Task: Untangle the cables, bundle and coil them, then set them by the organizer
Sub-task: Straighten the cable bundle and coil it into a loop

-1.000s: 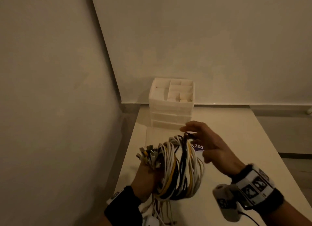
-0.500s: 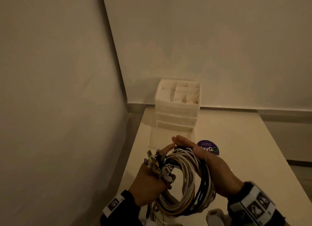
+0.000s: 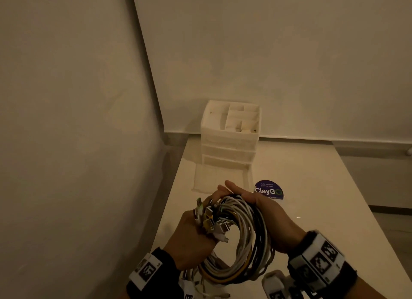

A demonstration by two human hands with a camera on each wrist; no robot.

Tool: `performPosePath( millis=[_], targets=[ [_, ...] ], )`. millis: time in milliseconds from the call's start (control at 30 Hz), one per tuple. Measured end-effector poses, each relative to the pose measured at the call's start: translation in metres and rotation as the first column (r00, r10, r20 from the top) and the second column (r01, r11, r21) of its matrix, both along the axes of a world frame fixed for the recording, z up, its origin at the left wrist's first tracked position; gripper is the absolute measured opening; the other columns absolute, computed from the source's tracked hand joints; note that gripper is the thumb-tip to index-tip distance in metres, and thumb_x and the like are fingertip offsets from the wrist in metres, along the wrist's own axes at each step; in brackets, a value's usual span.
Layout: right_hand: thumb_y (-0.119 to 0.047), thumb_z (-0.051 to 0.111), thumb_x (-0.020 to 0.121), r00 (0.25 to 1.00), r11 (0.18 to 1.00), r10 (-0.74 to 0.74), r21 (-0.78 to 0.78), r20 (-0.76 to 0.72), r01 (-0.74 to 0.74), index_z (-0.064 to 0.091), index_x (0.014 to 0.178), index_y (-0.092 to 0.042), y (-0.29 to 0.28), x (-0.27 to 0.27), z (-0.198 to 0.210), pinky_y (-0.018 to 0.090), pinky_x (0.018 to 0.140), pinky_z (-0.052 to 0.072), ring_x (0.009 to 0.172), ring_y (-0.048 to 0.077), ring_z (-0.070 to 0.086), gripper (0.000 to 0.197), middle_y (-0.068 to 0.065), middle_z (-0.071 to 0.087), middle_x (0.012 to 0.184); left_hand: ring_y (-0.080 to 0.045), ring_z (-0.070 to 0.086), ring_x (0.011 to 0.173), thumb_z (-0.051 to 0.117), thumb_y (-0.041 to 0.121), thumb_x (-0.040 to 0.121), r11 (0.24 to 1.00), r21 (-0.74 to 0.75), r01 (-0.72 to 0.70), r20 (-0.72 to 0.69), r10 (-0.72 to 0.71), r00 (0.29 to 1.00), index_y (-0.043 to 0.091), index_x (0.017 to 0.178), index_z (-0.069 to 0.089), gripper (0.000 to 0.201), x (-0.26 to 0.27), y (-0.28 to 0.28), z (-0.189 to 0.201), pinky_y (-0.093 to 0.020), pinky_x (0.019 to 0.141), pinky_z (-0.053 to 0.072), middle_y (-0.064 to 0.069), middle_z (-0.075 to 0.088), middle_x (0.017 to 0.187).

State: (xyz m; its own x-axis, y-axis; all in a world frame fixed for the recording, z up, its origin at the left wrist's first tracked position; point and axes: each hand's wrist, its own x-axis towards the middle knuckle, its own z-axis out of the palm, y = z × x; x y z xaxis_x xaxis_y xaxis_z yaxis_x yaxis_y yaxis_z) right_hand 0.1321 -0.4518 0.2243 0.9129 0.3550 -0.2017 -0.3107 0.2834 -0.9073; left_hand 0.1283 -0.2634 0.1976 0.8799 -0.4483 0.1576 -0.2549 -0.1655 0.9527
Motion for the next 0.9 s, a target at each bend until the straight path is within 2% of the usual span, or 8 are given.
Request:
performPosePath(
  millis=[167,233,333,400,500,700,833,900],
  targets=[
    [-0.022,0.037,0.096,0.998,0.998,-0.02,-0.063,-0.064,0.016,0.059,0.126,-0.006,0.0,-0.001,0.005,0.033,0.098,0.05,0.112,0.022,0.064,0.04,0.012,0.065,0.124,-0.005,0.063,0.075,0.061,0.011,0.083,0.996,0.094,0.0,-0.024,0.002,1.0,0.017,0.111,0.067,0.029,0.0,0.001,-0.011,-0.024,0.077,0.048,0.006,0.07,0.084],
    [-0.026,0.045,0.092,0.999,0.995,-0.01,-0.098,-0.053,0.004,0.063,0.117,0.002,-0.001,-0.001,0.012,0.032,0.084,0.055,0.094,0.025,0.068,0.041,0.021,0.067,0.111,0.0,0.055,0.066,0.059,0.007,0.082,0.998,0.056,0.016,-0.085,-0.011,0.996,0.012,0.124,0.06,0.042,-0.002,-0.001,-0.008,-0.021,0.07,0.046,0.014,0.066,0.078],
    [-0.029,0.048,0.091,0.992,0.994,-0.029,-0.11,-0.12,0.015,0.067,0.105,0.001,-0.003,0.001,0.016,0.027,0.068,0.056,0.078,0.018,0.069,0.038,0.016,0.071,0.098,-0.008,0.059,0.071,0.06,0.01,0.078,1.0,0.019,0.015,-0.109,-0.012,0.994,0.024,0.128,0.056,0.052,0.001,-0.006,-0.007,-0.018,0.068,0.044,0.018,0.066,0.083],
    [-0.034,0.039,0.097,0.984,0.992,-0.022,-0.126,-0.176,-0.001,0.064,0.114,0.002,-0.003,0.003,0.014,0.03,0.074,0.054,0.088,0.022,0.069,0.047,0.019,0.07,0.111,-0.012,0.059,0.075,0.06,0.019,0.076,0.997,0.071,-0.007,-0.069,0.012,0.998,0.031,0.109,0.063,0.035,0.002,-0.009,-0.011,-0.02,0.072,0.045,0.018,0.065,0.086],
    [-0.044,0.037,0.099,0.962,0.995,-0.03,-0.103,-0.273,0.001,0.065,0.119,0.0,-0.001,0.003,0.006,0.036,0.082,0.052,0.095,0.028,0.065,0.055,0.022,0.065,0.119,-0.003,0.062,0.08,0.061,0.006,0.08,0.995,0.094,-0.031,-0.054,0.036,0.998,0.025,0.108,0.064,0.034,0.003,-0.012,-0.016,-0.018,0.075,0.047,0.016,0.068,0.09],
    [-0.049,0.041,0.097,0.946,0.992,-0.027,-0.124,-0.323,-0.014,0.073,0.081,-0.004,0.006,-0.002,0.006,0.033,0.071,0.053,0.066,0.023,0.065,0.058,0.015,0.066,0.078,-0.014,0.068,0.089,0.061,0.006,0.081,0.993,0.088,-0.081,-0.14,0.093,0.986,0.018,0.103,0.068,0.026,0.004,-0.016,-0.02,-0.033,0.081,0.055,0.001,0.072,0.093],
    [-0.056,0.03,0.099,0.943,0.983,-0.176,-0.102,-0.283,0.153,0.062,0.118,-0.002,-0.005,0.008,0.007,0.048,0.097,0.047,0.103,0.033,0.065,0.066,0.019,0.068,0.111,-0.025,0.061,0.059,0.058,-0.007,0.076,0.976,0.024,-0.215,-0.201,0.216,0.955,0.015,0.063,0.067,0.027,0.01,-0.01,-0.005,-0.047,0.056,0.048,-0.013,0.064,0.06],
    [-0.047,0.034,0.101,0.879,0.893,-0.45,-0.099,-0.157,0.44,0.06,0.109,-0.004,-0.017,0.008,0.004,0.051,0.098,0.045,0.107,0.036,0.063,0.051,0.016,0.07,0.109,-0.035,0.064,0.065,0.065,0.01,0.075,0.911,-0.176,-0.372,-0.259,0.322,0.911,0.004,0.072,0.066,0.007,0.023,-0.002,0.008,-0.053,0.063,0.053,-0.026,0.065,0.069]
  ],
)
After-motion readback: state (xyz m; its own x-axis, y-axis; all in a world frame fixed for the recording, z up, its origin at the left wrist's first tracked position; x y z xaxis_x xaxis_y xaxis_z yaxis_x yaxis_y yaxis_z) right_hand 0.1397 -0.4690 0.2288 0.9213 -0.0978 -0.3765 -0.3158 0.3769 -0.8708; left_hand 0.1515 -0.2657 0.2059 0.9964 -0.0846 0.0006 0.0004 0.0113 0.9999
